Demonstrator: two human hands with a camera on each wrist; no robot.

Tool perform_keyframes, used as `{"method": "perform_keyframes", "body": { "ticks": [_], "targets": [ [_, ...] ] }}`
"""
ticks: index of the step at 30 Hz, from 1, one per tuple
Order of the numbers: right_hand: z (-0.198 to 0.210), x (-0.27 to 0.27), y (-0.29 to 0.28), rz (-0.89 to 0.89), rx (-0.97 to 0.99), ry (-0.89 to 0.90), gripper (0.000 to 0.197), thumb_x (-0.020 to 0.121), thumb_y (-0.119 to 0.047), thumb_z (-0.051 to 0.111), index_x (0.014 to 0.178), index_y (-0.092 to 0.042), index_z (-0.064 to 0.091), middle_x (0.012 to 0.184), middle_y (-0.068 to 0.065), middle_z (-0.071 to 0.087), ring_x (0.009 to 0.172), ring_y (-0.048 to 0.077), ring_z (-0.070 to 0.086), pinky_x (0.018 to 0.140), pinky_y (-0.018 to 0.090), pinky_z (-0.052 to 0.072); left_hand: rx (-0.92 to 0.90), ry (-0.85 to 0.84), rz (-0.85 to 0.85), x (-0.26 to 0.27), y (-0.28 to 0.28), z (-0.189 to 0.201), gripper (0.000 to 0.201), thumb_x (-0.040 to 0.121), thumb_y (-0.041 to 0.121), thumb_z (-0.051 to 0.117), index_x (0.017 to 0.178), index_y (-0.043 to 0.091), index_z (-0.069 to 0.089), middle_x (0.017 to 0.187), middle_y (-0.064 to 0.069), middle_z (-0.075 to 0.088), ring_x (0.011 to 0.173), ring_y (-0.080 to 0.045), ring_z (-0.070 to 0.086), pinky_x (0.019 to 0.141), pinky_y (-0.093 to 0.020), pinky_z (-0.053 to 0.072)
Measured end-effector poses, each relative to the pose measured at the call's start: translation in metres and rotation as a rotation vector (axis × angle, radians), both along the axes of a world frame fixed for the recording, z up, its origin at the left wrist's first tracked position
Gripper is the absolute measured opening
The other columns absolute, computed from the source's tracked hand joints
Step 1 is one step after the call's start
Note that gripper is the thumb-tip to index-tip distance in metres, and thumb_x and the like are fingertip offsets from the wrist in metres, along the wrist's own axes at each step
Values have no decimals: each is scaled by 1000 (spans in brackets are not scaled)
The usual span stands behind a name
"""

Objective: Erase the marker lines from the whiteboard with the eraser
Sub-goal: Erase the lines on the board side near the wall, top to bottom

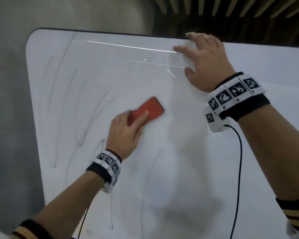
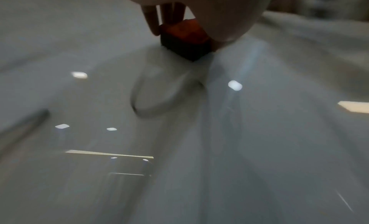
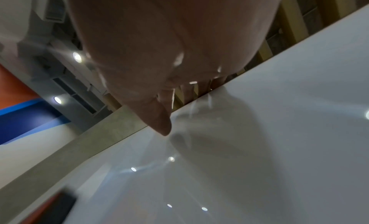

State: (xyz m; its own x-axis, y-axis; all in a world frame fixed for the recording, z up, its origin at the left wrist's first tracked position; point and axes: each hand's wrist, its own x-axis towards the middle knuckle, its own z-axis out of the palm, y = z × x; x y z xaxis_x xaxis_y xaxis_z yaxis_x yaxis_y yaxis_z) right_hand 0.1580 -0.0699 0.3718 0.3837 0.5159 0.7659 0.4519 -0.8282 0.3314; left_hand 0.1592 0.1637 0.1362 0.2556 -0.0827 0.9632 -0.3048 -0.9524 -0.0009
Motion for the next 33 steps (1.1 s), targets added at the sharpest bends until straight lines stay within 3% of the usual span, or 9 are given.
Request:
{"method": "perform_keyframes", "body": {
  "ticks": [3, 5, 10, 13, 18, 20, 23, 28, 33],
  "targets": [
    [-5, 2, -9, 9, 12, -52, 61, 92, -30, 64, 149, -29, 45, 160, 10, 32, 148, 34, 26, 125, 46, 8, -555, -30, 134, 18, 42, 60, 58, 99, 29, 57, 154, 29, 41, 119, -23, 51, 102, -39, 50, 96, -49, 45],
    [-8, 3, -8, 12, 15, -64, 63, 90, -36, 67, 149, -28, 45, 159, 12, 32, 148, 35, 27, 125, 48, 8, -689, -27, 174, 23, 30, 64, 58, 100, 33, 52, 156, 31, 37, 119, -21, 49, 103, -37, 48, 96, -48, 45],
    [-18, 6, 7, -35, 69, -89, 71, 87, -44, 71, 151, -29, 42, 161, 15, 27, 151, 39, 19, 127, 52, 2, -248, 37, 47, -9, -68, -29, 56, 100, 28, 58, 152, 33, 40, 126, -18, 51, 106, -34, 49, 96, -47, 45],
    [-24, 6, 16, -31, 128, -88, 71, 86, -42, 71, 150, -30, 43, 162, 15, 26, 153, 39, 16, 127, 52, 2, -65, 11, 32, -8, -46, -34, 53, 100, 31, 57, 150, 35, 40, 128, -19, 54, 108, -34, 52, 95, -47, 46],
    [-20, 4, 12, -23, 161, -81, 68, 84, -39, 75, 145, -30, 48, 158, 12, 33, 150, 36, 23, 127, 49, 7, -776, -21, 169, 25, 82, 48, 59, 100, 31, 59, 155, 31, 39, 120, -27, 49, 108, -43, 50, 101, -48, 42],
    [-21, 2, 15, -29, 174, -91, 68, 83, -39, 76, 144, -30, 49, 156, 13, 35, 149, 36, 25, 126, 50, 8, -913, 31, 259, 33, 114, 64, 60, 101, 32, 55, 157, 32, 35, 125, -27, 48, 114, -45, 49, 102, -51, 42],
    [-21, -2, 35, -75, 261, -99, 68, 82, -36, 75, 144, -29, 48, 153, 15, 37, 146, 40, 28, 125, 54, 11, -701, -23, 253, 31, 89, 46, 57, 100, 31, 50, 156, 29, 38, 125, -27, 50, 108, -44, 51, 94, -54, 44],
    [-14, -4, 119, -39, 208, -60, 74, 84, -32, 72, 151, -26, 40, 153, 13, 39, 145, 37, 31, 125, 55, 12, -79, -47, 54, 14, 61, 14, 53, 98, 24, 61, 149, 33, 48, 135, -19, 52, 115, -37, 51, 100, -47, 42],
    [-6, 12, 174, -38, 139, 17, 79, 87, -39, 68, 156, -29, 31, 161, 13, 29, 151, 36, 21, 125, 53, 6, -367, -70, 183, 37, 164, 99, 56, 99, 30, 55, 153, 29, 42, 125, -22, 53, 104, -39, 53, 90, -50, 48]
  ]
}}
